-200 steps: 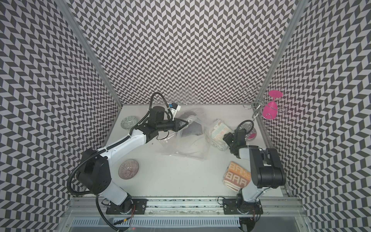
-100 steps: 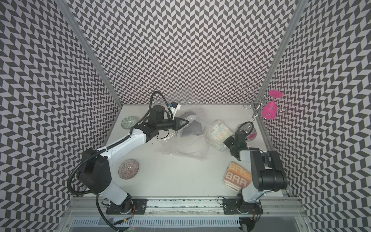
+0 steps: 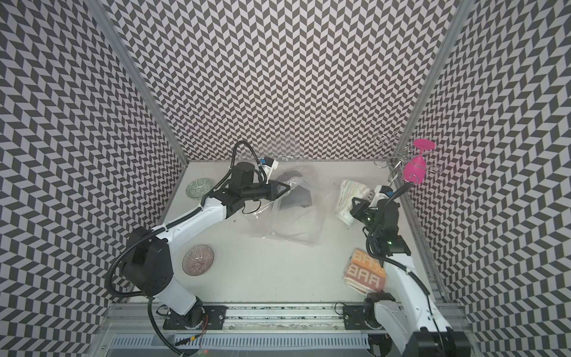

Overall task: Place the folded towel into the vacuum bag
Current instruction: Pick up the towel from the center of the board, then place the towel in the vacuum bag.

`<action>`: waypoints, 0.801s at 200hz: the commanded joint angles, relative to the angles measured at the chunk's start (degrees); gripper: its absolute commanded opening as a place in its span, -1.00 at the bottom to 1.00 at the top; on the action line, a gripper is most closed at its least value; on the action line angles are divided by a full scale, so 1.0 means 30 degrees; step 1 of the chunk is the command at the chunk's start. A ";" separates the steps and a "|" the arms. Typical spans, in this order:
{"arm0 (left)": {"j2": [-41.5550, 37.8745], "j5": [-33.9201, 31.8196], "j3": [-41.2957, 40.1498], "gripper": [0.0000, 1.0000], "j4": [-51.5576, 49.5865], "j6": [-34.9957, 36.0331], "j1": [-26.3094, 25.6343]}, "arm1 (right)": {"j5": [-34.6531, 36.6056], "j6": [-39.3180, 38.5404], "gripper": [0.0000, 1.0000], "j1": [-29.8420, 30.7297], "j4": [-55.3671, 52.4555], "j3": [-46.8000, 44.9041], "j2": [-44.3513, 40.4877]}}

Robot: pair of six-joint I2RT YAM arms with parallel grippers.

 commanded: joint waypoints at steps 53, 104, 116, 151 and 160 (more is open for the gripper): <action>0.0418 -0.0815 0.0549 -1.00 0.0105 -0.0341 0.0126 | -0.7100 -0.1564 -1.00 0.3834 0.3200 0.4265 -0.1863; 0.0573 -0.0633 0.1127 -1.00 0.0401 -0.0677 0.0225 | -1.0918 -0.1923 -1.00 0.6157 0.4492 0.2849 -0.0593; 0.0700 -0.0612 0.1606 -1.00 0.0148 -0.0530 0.0257 | -1.0695 -0.2233 -1.00 0.6363 0.4279 0.1925 -0.0320; 0.0480 -0.0009 0.2464 -1.00 -0.0221 -0.0402 0.0404 | -0.6449 -0.1760 -1.00 0.6300 0.5267 -0.0784 0.0104; 0.0346 0.0336 0.2504 -1.00 -0.0292 -0.0378 0.0375 | -0.4679 -0.1679 -1.00 0.6284 0.5479 -0.1096 0.0548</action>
